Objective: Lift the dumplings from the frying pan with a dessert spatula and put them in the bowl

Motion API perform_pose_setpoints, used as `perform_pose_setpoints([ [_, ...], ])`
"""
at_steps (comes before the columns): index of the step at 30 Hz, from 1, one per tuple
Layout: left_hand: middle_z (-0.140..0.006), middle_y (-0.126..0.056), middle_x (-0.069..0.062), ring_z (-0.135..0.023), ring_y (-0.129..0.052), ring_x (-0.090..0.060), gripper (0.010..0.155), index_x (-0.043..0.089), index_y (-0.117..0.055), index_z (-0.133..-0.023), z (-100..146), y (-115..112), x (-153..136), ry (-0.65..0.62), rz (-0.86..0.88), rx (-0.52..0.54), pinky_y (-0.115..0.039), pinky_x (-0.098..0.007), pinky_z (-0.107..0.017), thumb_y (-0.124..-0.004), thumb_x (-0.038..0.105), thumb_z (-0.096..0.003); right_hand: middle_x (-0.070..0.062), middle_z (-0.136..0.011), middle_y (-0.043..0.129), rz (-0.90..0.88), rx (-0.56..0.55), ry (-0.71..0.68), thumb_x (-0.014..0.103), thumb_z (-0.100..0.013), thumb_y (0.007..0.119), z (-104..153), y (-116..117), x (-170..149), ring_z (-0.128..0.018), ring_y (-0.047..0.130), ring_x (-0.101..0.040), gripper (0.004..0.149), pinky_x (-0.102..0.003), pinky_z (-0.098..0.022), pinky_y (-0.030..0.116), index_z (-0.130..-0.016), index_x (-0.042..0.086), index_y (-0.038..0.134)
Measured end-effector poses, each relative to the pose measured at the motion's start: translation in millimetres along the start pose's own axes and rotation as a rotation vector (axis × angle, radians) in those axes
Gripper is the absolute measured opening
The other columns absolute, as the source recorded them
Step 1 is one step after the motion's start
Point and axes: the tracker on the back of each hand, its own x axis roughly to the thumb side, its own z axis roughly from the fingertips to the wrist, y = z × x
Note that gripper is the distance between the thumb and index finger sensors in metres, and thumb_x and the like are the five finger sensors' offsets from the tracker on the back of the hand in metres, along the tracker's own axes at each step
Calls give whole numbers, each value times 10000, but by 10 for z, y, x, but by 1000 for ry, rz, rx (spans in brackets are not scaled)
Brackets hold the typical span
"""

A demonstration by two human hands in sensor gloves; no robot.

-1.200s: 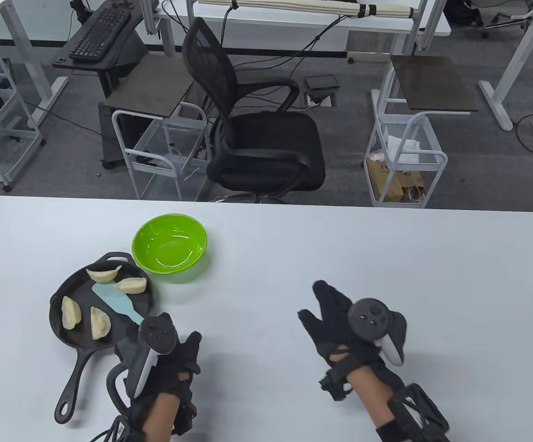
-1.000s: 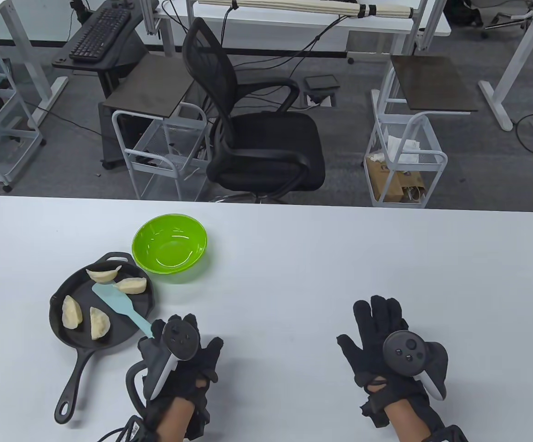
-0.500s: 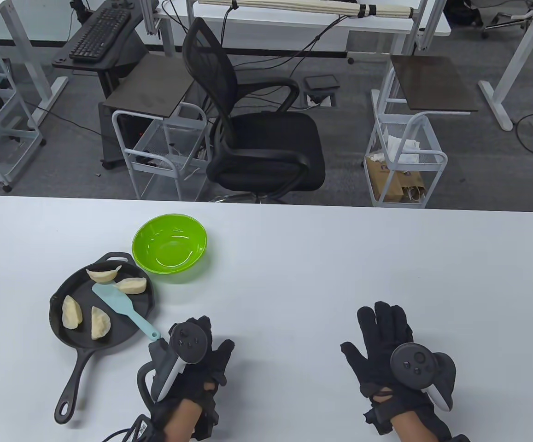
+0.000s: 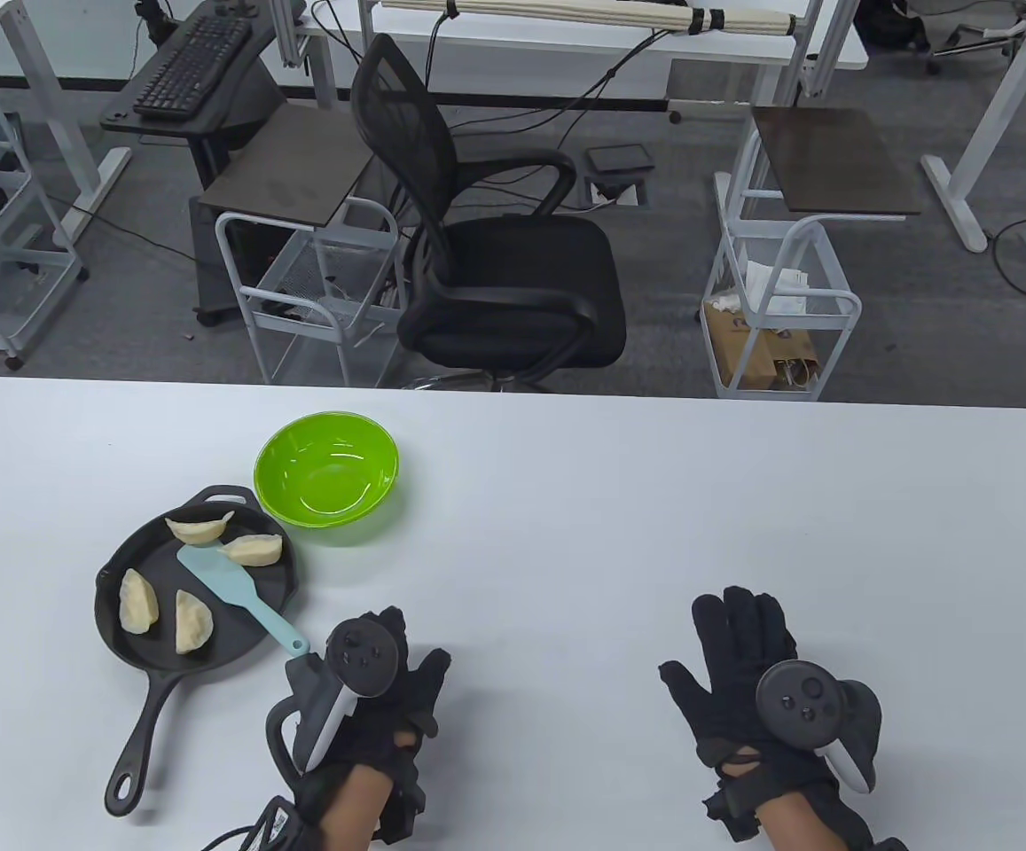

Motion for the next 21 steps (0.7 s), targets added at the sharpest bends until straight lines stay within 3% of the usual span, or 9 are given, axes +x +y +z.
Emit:
perform_pose_setpoints([
  [11, -1239, -513, 19, -1134, -462, -296, 820, 342, -456, -1116, -263, 392, -12, 117, 131, -5, -345, -569, -799, -727, 731, -447, -234, -1120, 139, -33, -16, 69, 524, -553, 732, 7, -20, -127, -1002, 28, -533, 776, -699, -717, 122, -1107, 136, 352],
  [16, -1218, -561, 7, -1065, -638, -279, 836, 334, -433, -1117, -492, 609, -84, 202, 199, -36, -544, -526, -749, -728, 741, -449, -230, -1119, 132, -56, 11, 86, 525, -555, 730, 4, 13, -156, -1001, 17, -529, 779, -699, -715, 118, -1106, 134, 342],
  [21, -1113, -762, 11, -874, -870, -222, 860, 311, -408, -1112, -778, 786, -259, 361, 247, -31, -718, -454, -611, -735, 753, -450, -228, -1122, 139, -73, -6, 70, 526, -555, 728, 12, -7, -147, -1001, 24, -538, 780, -699, -716, 119, -1107, 135, 339],
])
